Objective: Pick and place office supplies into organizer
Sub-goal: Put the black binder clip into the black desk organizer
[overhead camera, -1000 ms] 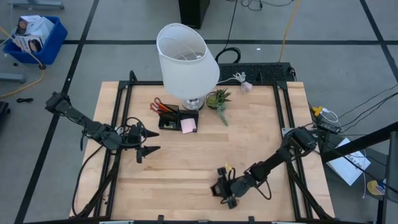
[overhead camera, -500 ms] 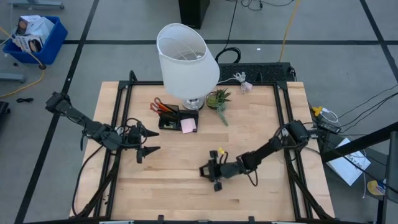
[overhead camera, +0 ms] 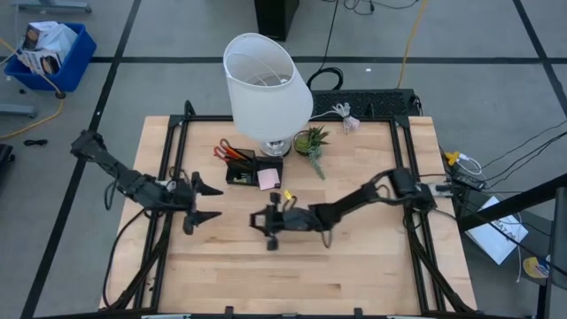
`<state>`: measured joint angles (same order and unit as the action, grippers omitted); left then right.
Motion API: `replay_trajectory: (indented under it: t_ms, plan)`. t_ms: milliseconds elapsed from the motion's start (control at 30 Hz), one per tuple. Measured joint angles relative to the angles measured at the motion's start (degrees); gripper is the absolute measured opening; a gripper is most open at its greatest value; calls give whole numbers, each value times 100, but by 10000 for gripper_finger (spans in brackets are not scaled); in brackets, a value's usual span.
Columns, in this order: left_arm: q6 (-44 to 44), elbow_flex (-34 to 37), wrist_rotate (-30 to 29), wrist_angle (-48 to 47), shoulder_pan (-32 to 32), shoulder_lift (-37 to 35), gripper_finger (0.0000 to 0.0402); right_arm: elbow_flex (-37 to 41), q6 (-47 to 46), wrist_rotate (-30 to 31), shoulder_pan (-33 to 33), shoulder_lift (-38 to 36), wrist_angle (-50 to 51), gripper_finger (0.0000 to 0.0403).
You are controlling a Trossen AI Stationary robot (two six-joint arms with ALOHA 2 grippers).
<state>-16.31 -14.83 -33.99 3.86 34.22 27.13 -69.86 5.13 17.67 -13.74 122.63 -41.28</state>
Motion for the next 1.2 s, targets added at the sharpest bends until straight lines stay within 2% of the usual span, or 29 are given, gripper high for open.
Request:
replay_trajectory:
  t_ms: [200, 333, 533, 667, 967, 1200]
  plan:
    - [531, -6, 133, 83, 327, -563, 319, -1132, 262, -100, 489, 814, -10, 141]
    - [533, -6, 264, 70, 480, -718, 319, -1538, 284, -115, 831, 961, -75, 143]
    - [469, -6, 451, 67, 659, -731, 319, -1605, 187, -185, 1305, 966, -31, 142]
    - [576, -6, 640, 13, 749, -730, 319, -1609, 313, -580, 1528, 970, 134, 151]
    - [572, -6, 655, 13, 788, -730, 319, -1609, 496, -590, 1679, 975, -24, 148]
    - [502, -5, 654, -116, 788, -728, 319, -1609, 654, -720, 1765, 972, 20, 181]
